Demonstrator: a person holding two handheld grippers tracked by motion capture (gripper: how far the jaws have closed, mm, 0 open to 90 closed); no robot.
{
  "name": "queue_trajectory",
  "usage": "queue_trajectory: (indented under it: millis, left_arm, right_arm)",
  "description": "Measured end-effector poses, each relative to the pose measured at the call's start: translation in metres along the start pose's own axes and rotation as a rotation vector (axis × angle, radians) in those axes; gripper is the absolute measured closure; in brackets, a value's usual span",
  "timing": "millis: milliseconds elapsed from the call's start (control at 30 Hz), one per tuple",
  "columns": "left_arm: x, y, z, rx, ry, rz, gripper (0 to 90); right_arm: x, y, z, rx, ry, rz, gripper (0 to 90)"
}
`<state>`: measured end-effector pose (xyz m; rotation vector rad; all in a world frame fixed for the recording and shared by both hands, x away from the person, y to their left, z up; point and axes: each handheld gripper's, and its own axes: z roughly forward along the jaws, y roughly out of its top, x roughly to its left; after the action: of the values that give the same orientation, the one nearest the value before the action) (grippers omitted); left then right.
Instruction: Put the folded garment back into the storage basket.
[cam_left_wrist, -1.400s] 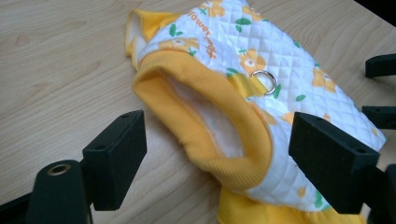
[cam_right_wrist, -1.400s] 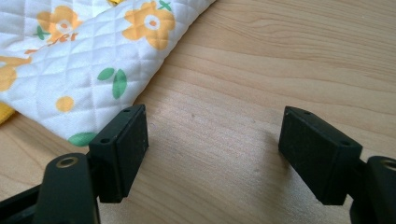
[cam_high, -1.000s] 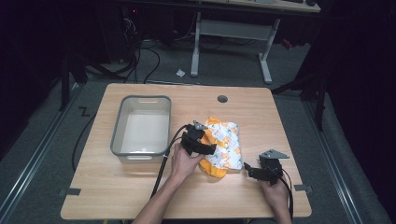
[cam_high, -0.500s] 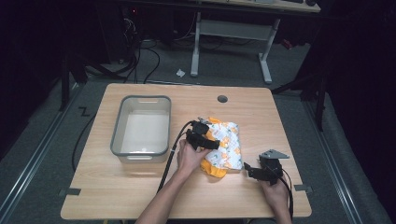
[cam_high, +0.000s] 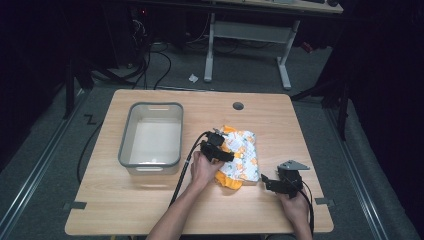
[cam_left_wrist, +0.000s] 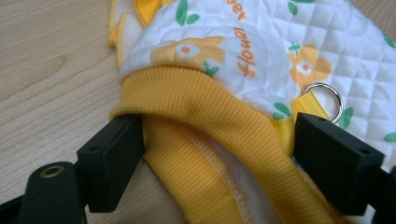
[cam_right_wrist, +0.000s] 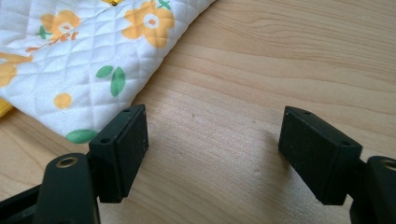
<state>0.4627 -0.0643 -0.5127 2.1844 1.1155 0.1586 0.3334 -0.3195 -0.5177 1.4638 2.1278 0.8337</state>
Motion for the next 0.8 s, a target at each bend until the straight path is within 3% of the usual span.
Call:
queue_trajectory:
  millis: [167,300,500,600,633,800]
  left_arm:
    - [-0.0067,-0.0003,0.0033,0.003,0.049,0.045,18.0]
    - [-0.0072,-0.0003,0.0037,-0.002,0.056,0.066,21.3]
    - [-0.0084,-0.0004,0.0015,-0.009,0.056,0.092,37.2]
    - [-0.0094,-0.0004,0.0000,-0.006,0.040,0.101,49.6]
    - [-0.0094,-0.0003,-0.0005,-0.004,0.036,0.104,57.3]
    - [-0.0085,-0.0002,-0.0014,-0.003,0.011,0.096,66.3]
  right_arm:
    - [-0.0001,0.0000,0.0001,-0.001,0.001,-0.002,24.2]
    - [0.0000,0.0000,0.0000,0.000,0.000,0.000,24.2]
    - [0.0001,-0.0001,0.0001,-0.001,0.000,0.000,24.2]
    - [0.0001,-0.0001,0.0001,-0.001,0.000,0.000,24.2]
    - [0.0001,0.0000,0.0000,0.000,0.001,0.000,24.2]
    - [0.0001,-0.0001,0.0001,-0.001,0.000,0.000,24.2]
